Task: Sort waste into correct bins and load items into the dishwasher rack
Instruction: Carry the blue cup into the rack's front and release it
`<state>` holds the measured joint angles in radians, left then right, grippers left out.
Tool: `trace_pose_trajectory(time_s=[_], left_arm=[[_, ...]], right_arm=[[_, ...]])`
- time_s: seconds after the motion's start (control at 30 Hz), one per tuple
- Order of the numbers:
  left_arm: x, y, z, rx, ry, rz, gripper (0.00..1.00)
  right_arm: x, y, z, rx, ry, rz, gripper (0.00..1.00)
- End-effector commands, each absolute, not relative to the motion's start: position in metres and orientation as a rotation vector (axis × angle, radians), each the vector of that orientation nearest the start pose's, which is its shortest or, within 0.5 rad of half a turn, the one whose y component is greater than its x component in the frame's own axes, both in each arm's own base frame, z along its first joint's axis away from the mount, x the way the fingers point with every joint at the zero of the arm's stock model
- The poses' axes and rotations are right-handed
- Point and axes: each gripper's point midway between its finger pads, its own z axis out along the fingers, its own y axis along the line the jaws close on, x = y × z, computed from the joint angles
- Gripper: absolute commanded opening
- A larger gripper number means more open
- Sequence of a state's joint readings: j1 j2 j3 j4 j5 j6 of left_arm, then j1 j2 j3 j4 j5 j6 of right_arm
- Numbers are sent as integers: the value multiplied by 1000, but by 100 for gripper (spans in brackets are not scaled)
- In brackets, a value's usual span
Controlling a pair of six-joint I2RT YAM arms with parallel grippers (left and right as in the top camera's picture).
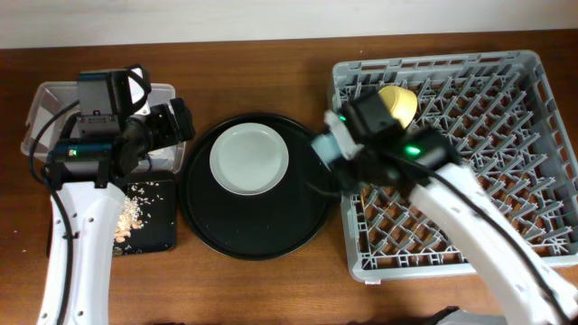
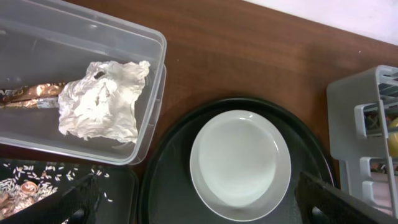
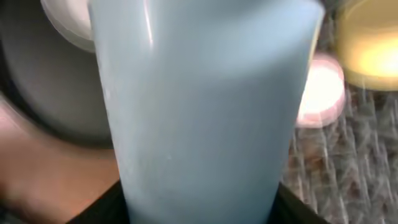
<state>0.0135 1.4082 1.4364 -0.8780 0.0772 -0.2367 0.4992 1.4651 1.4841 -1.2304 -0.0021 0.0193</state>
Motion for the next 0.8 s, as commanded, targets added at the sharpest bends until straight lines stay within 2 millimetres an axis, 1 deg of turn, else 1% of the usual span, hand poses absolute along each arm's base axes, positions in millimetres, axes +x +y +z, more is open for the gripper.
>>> trace_pose_trajectory(time_s=[0.0, 0.1, 0.17, 0.33, 0.5, 0.6, 0.7, 0.77], left_arm=[[384, -7, 263, -270, 2396, -197, 99], [384, -7, 263, -270, 2396, -197, 99], [384, -7, 263, -270, 2395, -197, 99], [384, -7, 263, -270, 2395, -197, 99], [384, -7, 263, -270, 2396, -197, 99], [384, -7, 263, -270, 2396, -197, 99], [384, -7, 263, -270, 2395, -197, 99], [384, -7, 263, -270, 2395, -197, 99]], right_arm=[[248, 124, 236, -545, 2837, 99, 42], [217, 100, 231, -457, 3008, 43, 41], [206, 91, 225, -411, 3089, 14, 40], [197, 91, 202, -393, 3204, 18, 40], [179, 83, 165, -384, 3381, -74, 40], [176, 81, 151, -388, 3430, -107, 40], [185, 84, 136, -387, 3425, -112, 40], [189, 85, 132, -388, 3426, -120, 40]])
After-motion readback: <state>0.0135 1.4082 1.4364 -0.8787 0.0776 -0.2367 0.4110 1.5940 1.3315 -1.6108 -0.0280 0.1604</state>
